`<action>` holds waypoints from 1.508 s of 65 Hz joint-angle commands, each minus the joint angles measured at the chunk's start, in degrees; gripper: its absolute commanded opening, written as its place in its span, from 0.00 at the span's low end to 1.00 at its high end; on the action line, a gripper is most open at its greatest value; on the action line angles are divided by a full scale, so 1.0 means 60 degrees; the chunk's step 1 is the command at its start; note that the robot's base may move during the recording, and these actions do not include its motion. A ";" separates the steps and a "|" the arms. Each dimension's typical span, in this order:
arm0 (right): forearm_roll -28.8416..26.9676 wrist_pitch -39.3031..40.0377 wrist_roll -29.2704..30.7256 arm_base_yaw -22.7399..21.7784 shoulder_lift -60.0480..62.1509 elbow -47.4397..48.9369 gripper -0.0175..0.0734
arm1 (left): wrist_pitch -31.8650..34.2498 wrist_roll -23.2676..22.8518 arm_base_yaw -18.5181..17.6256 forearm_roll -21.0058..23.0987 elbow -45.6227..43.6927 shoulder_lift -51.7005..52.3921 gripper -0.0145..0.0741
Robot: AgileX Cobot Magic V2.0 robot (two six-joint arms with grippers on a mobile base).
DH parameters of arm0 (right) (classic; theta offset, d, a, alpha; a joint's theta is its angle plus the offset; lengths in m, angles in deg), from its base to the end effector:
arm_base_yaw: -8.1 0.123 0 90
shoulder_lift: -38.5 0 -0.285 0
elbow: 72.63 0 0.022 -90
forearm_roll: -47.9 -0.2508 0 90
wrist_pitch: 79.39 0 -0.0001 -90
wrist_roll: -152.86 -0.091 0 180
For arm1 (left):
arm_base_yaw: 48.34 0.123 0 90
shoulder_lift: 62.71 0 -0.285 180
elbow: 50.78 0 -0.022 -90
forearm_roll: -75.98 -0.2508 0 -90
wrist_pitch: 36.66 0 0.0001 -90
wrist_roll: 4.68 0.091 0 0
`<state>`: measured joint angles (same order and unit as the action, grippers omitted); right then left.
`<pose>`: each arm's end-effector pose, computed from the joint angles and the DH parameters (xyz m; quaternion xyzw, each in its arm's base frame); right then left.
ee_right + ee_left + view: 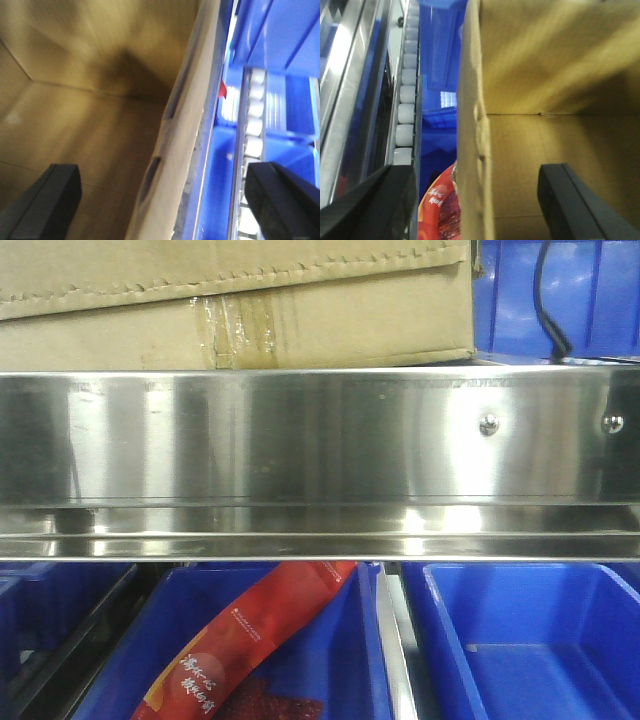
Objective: Grab carton from right shelf to conveyor
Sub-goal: 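Clamp the carton's side walls with both grippers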
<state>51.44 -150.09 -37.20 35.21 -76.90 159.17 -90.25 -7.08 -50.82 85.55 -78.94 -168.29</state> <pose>0.3603 0.1785 0.4482 -0.1347 0.9112 0.0945 0.3777 0.3840 -0.0288 0.4148 -0.0166 0.9068 -0.0991 0.4093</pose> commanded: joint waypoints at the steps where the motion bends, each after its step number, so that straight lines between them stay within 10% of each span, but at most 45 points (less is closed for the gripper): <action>1: 0.0200 0.0123 -0.0008 -0.0048 -0.0124 0.0103 0.77 | 0.0161 0.0146 0.0016 0.0110 -0.0095 -0.0132 0.60; 9: 0.0200 0.0123 -0.0008 -0.0048 -0.0265 0.0103 0.58 | -0.0018 0.0146 0.0016 0.0110 -0.0095 -0.0196 0.45; 20: 0.0200 0.0123 -0.0041 -0.0048 -0.0257 0.0111 0.08 | -0.0420 0.0146 0.0016 0.0110 -0.0095 -0.0196 0.13; 61: 0.0200 0.0123 -0.0084 -0.0009 0.2295 -0.0111 0.12 | -0.2729 0.0088 -0.0173 -0.0404 -0.1322 0.1878 0.15; 98: 0.0031 0.0404 -0.0084 -0.0009 0.6143 -0.5344 0.12 | -0.2729 -0.1284 -0.2714 -0.2249 0.0539 0.4350 0.15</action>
<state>48.90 -149.19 -38.62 35.69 -41.63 128.83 -108.37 -14.00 -66.07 75.13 -77.66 -144.56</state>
